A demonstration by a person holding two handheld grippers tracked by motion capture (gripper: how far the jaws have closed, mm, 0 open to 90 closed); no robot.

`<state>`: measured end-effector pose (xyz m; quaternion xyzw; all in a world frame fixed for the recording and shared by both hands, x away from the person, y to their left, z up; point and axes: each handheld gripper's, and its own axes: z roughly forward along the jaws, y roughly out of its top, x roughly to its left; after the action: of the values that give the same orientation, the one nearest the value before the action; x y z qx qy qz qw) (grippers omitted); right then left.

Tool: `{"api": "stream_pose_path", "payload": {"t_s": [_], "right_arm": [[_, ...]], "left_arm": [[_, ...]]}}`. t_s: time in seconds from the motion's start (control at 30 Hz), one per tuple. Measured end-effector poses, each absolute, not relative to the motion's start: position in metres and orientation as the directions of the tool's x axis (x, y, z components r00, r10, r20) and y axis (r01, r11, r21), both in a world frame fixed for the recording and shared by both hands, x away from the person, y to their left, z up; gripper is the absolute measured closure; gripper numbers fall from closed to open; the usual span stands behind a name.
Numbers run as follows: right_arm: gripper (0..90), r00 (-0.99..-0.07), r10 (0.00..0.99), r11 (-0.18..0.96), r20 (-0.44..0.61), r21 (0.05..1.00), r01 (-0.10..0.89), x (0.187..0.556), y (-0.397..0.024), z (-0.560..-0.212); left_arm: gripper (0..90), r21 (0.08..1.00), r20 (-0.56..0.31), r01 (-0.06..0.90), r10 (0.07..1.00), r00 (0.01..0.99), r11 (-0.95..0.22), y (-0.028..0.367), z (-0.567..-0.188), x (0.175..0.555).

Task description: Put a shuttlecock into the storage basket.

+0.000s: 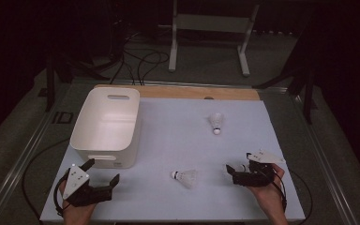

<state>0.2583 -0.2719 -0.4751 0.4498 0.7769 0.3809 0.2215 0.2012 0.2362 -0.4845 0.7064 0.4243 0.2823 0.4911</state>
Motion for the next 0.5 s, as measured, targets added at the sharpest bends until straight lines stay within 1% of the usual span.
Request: {"api": "stream_pose_path", "payload": {"t_s": [0.27, 0.4, 0.5], "right_arm": [[15.3, -0.492, 0.87, 0.339, -0.029, 0.759, 0.555, 0.259, -0.269, -0.484], [15.4, -0.498, 0.866, 0.358, -0.04, 0.744, 0.564, 0.259, -0.268, -0.487], [19.9, -0.501, 0.863, 0.384, -0.066, 0.73, 0.565, 0.258, -0.266, -0.489]], "left_arm": [[0.0, 0.933, -0.018, 0.323, 0.877, 0.48, -0.158, 0.236, -0.485, 0.202], [0.0, 0.933, -0.017, 0.324, 0.877, 0.48, -0.159, 0.235, -0.485, 0.202], [0.0, 0.933, -0.017, 0.323, 0.877, 0.48, -0.158, 0.235, -0.485, 0.202]]}}
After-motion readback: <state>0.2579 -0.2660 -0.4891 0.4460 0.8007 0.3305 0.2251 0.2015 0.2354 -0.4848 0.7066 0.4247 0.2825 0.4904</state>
